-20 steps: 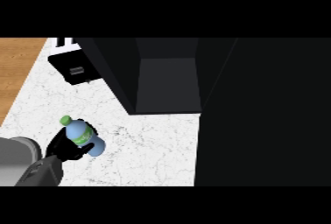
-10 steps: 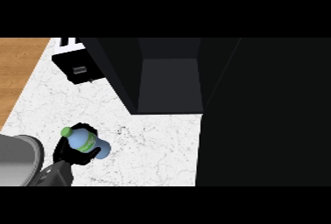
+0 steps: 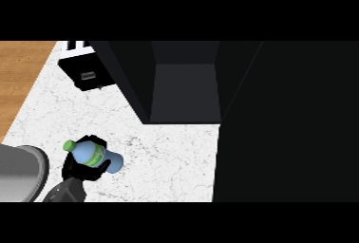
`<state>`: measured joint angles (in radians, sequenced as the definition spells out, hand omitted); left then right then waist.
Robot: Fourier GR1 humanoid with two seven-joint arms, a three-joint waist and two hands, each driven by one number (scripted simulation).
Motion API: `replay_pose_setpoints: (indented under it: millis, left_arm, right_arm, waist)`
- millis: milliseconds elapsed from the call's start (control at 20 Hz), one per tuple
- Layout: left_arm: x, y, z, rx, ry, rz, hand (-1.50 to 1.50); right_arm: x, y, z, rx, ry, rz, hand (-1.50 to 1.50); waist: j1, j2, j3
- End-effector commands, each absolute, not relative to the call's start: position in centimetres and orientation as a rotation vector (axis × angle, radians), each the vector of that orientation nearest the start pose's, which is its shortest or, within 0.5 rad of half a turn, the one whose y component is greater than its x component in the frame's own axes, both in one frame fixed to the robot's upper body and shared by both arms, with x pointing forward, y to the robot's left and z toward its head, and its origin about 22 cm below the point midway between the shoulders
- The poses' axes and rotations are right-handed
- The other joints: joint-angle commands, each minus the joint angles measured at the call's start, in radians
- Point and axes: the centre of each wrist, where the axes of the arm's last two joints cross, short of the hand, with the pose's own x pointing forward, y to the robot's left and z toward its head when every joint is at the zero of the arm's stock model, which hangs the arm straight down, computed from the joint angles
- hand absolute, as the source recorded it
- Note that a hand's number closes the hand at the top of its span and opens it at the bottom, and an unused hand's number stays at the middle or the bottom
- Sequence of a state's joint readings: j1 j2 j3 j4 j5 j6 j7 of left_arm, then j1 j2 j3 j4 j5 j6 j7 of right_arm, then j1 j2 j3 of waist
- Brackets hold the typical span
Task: Pick up the bottled water, place it into the cabinet and close the cabinet
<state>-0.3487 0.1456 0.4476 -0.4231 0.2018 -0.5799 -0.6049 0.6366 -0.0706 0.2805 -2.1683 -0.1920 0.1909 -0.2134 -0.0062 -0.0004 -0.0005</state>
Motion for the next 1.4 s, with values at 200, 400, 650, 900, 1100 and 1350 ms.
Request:
replay_pose_setpoints:
  millis: [200, 400, 650, 900, 1100, 1350]
  left_arm:
    - [24.8, 30.1, -13.9, -0.537, -1.538, 0.409, 1.5]
    - [25.3, 29.7, -11.6, -0.539, -1.54, 0.352, 1.5]
    - [26.6, 25.8, -8.7, -0.55, -1.532, 0.312, 1.5]
    - [27.2, 22.6, -5.1, -0.56, -1.614, 0.258, 1.5]
    - [29.4, 20.1, -1.6, -0.508, -1.599, 0.236, 1.5]
    - [29.5, 15.2, 1.1, -0.469, -1.653, 0.186, 1.5]
  right_arm:
    - [9.2, -21.3, 4.8, 0.368, -1.784, -0.049, -1.5]
    - [10.6, -20.9, 4.2, 0.359, -1.788, -0.045, -1.5]
    - [10.3, -20.9, 4.0, 0.376, -1.782, -0.05, -1.5]
    - [9.4, -21.4, 3.6, 0.393, -1.785, -0.051, -1.5]
    - [11.9, -20.6, 4.2, 0.397, -1.784, -0.053, -1.5]
    - [9.5, -20.1, 4.1, 0.405, -1.779, -0.046, -1.5]
  waist:
    - [0.011, -0.005, 0.002]
    - [0.016, -0.005, 0.002]
    - [0.009, -0.005, 0.002]
    - [0.005, -0.005, 0.002]
    - [0.006, -0.001, 0.001]
    - [-0.003, -0.002, 0.001]
